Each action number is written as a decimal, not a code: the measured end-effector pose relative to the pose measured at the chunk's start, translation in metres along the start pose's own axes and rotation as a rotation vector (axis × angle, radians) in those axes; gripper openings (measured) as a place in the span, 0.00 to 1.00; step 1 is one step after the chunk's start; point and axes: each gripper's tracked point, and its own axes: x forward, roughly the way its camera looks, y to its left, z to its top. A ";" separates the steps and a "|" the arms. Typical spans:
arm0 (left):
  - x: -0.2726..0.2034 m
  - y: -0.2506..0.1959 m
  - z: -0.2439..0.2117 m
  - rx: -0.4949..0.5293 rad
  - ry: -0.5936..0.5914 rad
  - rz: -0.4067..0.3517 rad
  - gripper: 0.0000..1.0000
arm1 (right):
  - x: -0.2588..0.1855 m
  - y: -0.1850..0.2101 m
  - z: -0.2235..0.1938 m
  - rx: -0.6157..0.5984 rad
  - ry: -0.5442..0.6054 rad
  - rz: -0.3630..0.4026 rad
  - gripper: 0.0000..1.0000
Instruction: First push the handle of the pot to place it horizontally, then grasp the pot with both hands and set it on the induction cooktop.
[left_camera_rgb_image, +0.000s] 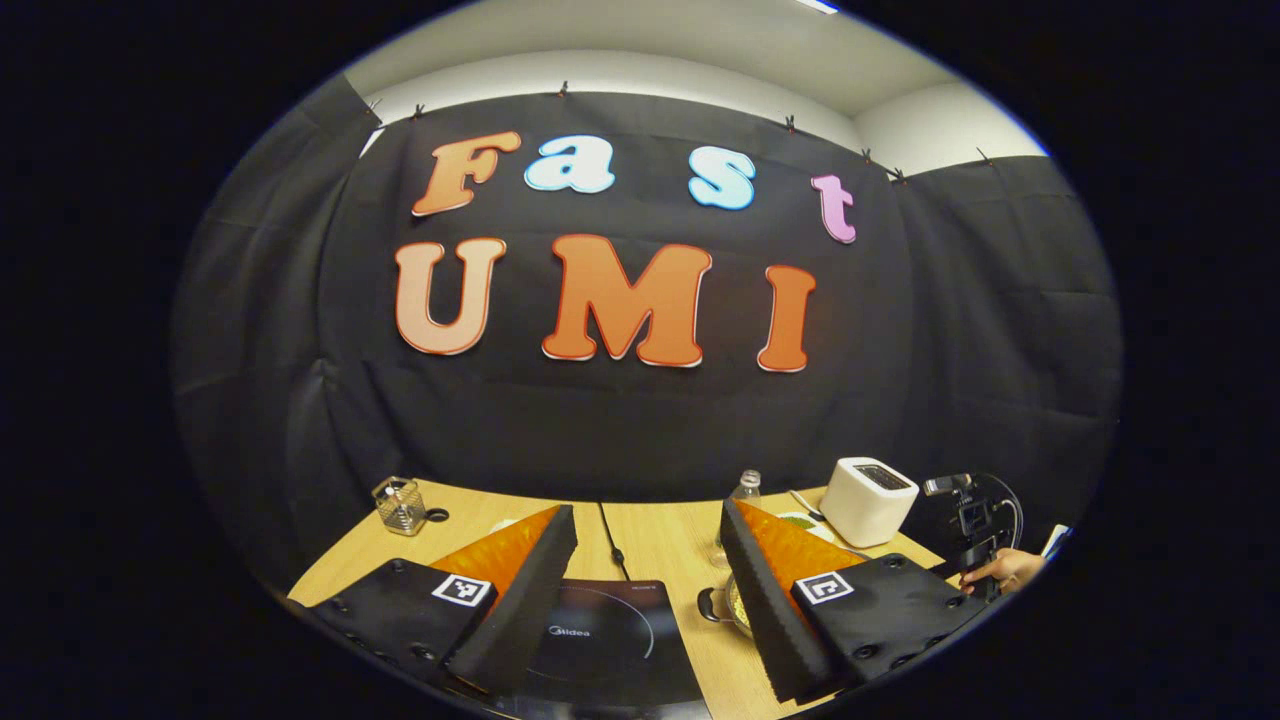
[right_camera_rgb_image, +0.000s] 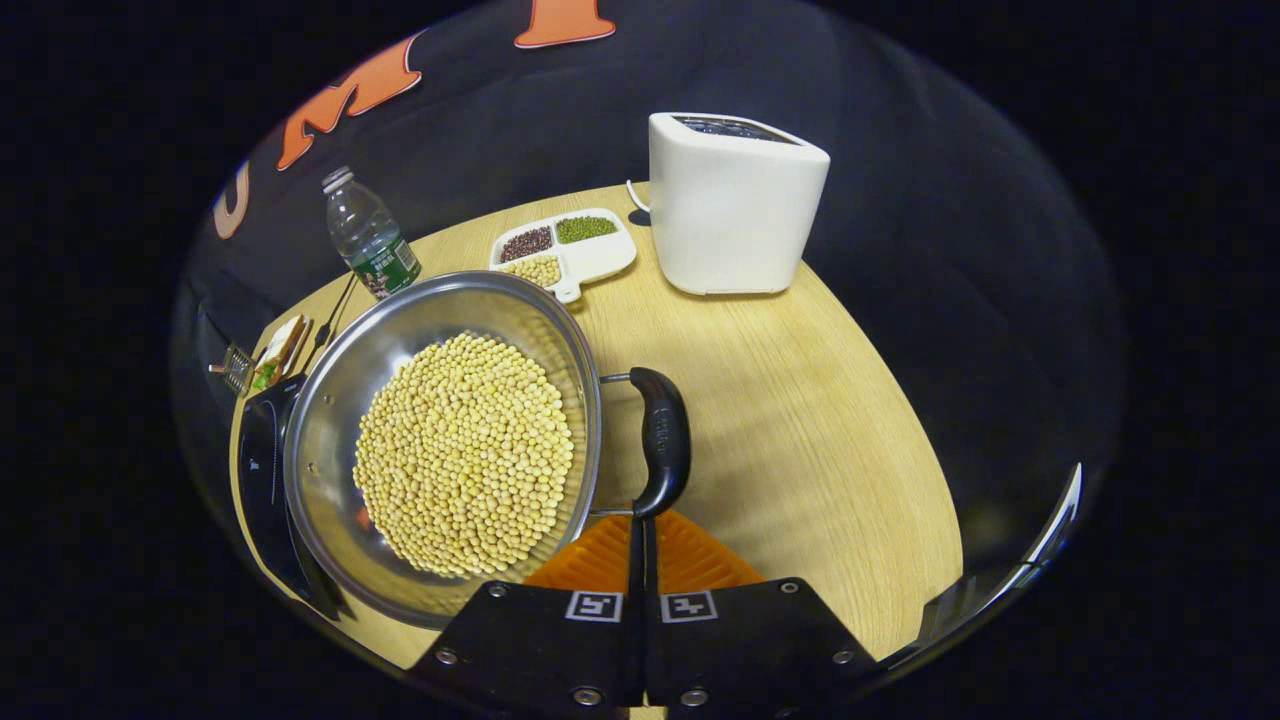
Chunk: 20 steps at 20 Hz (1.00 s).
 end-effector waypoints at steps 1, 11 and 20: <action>0.008 -0.007 -0.012 0.007 0.028 -0.011 0.95 | 0.003 -0.001 0.005 0.000 -0.007 -0.005 0.00; 0.077 -0.053 -0.136 -0.065 0.345 -0.094 0.95 | -0.010 -0.004 0.042 0.069 -0.059 0.096 0.00; 0.131 -0.089 -0.231 -0.125 0.622 -0.138 0.94 | -0.018 0.011 0.072 -0.003 -0.147 0.129 0.50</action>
